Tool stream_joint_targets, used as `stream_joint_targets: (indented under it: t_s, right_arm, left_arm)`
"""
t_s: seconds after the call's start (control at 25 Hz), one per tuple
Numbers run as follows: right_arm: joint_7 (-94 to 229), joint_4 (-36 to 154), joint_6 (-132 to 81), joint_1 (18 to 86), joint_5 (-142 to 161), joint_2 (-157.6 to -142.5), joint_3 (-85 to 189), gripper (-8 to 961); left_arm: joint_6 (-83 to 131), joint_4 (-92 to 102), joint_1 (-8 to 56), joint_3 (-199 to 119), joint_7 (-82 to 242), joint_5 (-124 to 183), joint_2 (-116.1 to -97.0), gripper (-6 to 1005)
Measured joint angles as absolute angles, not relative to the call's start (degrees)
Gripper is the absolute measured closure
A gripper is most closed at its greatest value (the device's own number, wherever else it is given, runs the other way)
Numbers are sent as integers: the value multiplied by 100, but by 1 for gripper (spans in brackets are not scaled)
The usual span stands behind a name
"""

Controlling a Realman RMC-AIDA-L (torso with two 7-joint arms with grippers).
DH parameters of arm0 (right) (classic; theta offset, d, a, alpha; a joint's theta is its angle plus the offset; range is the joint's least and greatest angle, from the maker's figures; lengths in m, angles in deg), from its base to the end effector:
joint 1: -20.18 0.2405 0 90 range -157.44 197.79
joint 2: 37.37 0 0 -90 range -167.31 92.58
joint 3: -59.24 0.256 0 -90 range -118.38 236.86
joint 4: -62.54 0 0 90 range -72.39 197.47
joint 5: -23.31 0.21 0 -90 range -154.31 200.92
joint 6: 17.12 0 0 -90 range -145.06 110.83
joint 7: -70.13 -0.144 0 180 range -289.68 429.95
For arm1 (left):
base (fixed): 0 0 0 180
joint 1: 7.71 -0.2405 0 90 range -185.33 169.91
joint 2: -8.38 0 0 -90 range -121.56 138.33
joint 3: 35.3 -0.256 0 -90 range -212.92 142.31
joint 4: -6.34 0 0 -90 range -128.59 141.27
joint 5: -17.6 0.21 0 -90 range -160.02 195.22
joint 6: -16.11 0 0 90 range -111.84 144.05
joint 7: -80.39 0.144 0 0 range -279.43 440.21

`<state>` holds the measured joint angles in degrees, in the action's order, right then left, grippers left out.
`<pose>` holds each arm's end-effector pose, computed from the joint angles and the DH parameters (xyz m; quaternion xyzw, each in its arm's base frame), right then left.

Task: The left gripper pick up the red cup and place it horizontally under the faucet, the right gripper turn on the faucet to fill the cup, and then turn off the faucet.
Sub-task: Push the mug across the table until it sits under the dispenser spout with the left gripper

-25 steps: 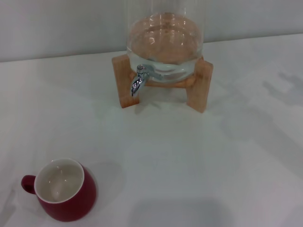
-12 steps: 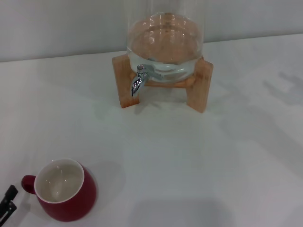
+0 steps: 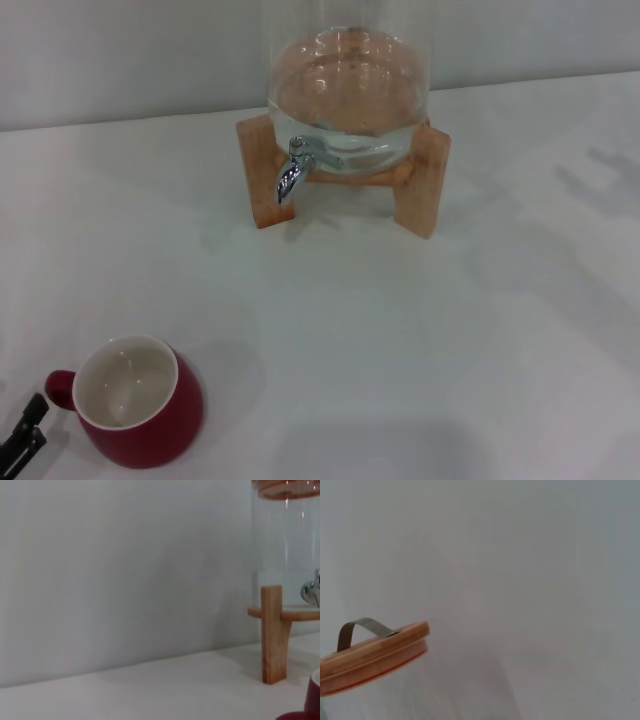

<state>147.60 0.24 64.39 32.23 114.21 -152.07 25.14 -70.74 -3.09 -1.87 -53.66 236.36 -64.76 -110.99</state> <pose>0.3095 0.3046 0.1717 -0.7782 0.3254 0.3681 0.3913 -0.3826 0.1804 -0.0172 -0.8108 -0.2180 -0.2711 0.4708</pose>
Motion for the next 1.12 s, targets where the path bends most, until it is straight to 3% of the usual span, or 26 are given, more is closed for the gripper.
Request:
stream_joint_targets:
  t_s: [1.12]
  right_arm:
    - [14788, 84, 6485, 3193, 11491, -15206, 2584, 233]
  left_arm:
    - [-6871, -297, 55, -5352, 23599, -6203, -11099, 156]
